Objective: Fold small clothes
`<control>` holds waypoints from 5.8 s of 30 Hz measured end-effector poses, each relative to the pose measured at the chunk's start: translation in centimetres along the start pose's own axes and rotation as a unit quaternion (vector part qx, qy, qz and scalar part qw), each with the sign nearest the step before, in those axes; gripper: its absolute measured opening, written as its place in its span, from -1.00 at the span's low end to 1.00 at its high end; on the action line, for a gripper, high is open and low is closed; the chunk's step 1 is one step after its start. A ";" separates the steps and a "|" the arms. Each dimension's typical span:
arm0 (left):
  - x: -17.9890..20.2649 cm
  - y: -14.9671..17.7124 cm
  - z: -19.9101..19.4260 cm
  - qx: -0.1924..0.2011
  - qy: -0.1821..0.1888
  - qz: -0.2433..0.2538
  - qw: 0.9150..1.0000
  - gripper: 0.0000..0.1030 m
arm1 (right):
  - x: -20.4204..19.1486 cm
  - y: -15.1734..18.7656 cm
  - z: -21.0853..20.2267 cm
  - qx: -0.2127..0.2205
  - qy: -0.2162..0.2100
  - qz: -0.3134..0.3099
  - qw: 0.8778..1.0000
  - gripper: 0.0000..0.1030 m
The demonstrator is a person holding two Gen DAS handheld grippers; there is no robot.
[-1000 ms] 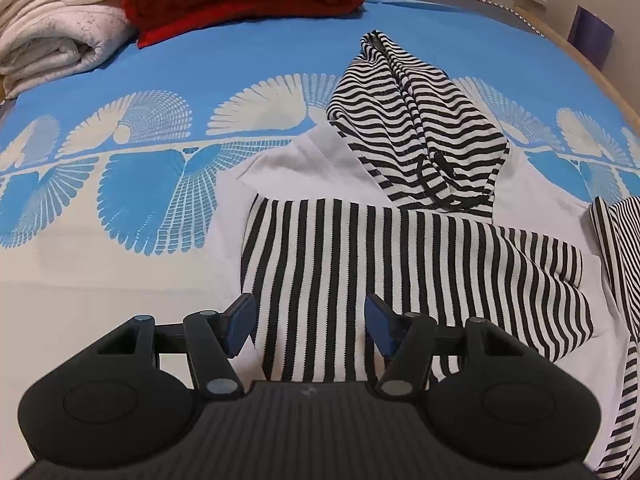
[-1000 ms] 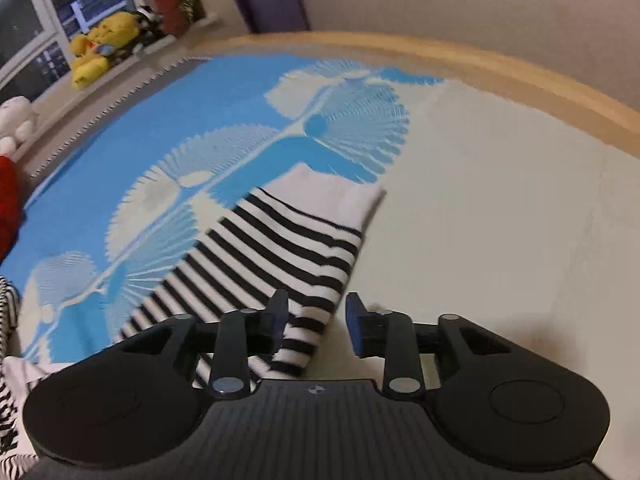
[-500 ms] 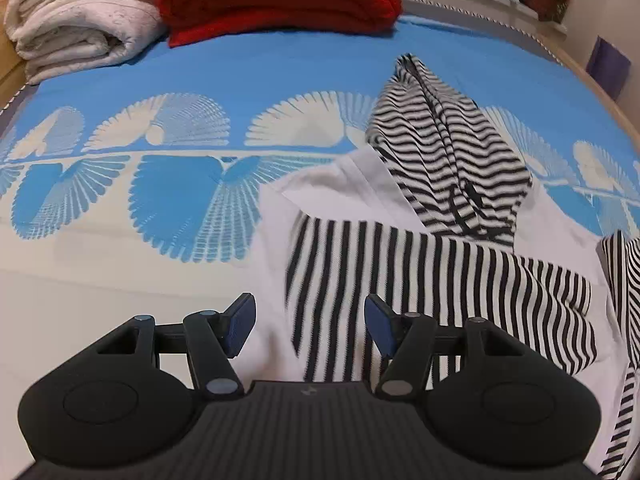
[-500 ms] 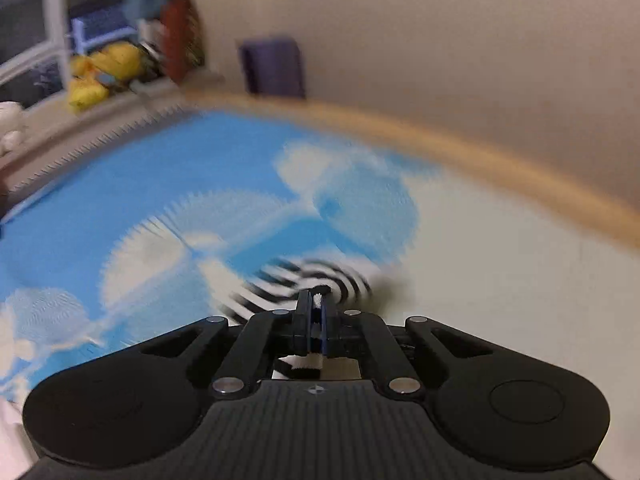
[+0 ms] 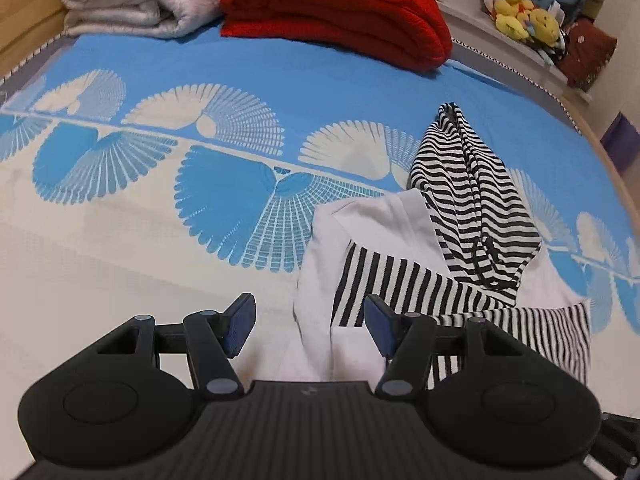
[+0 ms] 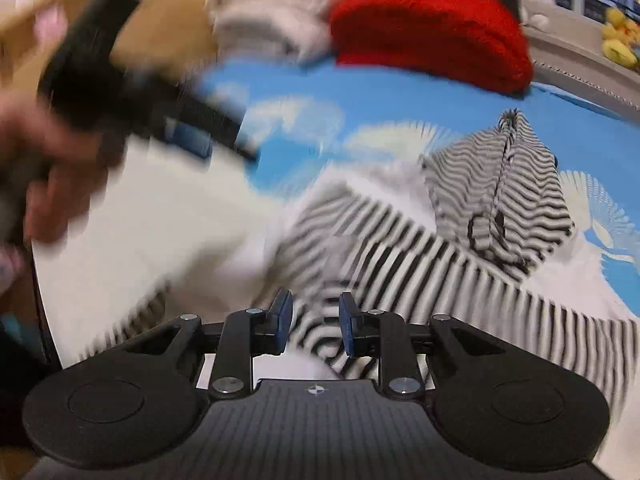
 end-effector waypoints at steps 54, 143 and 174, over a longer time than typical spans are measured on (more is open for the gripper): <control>4.2 7.3 7.8 -0.110 -0.004 0.125 0.986 -0.24 | 20.5 12.9 -1.5 -0.130 0.213 0.331 0.910 0.01; 27.3 -10.8 12.5 0.190 0.068 0.388 0.899 -0.92 | 23.5 6.2 -4.1 -0.117 0.339 0.134 0.924 -0.03; 8.1 6.3 9.8 -0.157 0.070 -0.003 0.985 -0.24 | 17.9 2.3 1.8 -0.005 0.063 0.409 0.910 -0.15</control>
Point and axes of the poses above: each gripper's, at about its wrist camera, not at the fingertips, and z roughly the way its jaws point, x to its right, y to its underside, the point moved 8 cm from there along z, roughly the way its jaws point, and after that the axes turned 1 degree about -z, right-handed, at the moved point
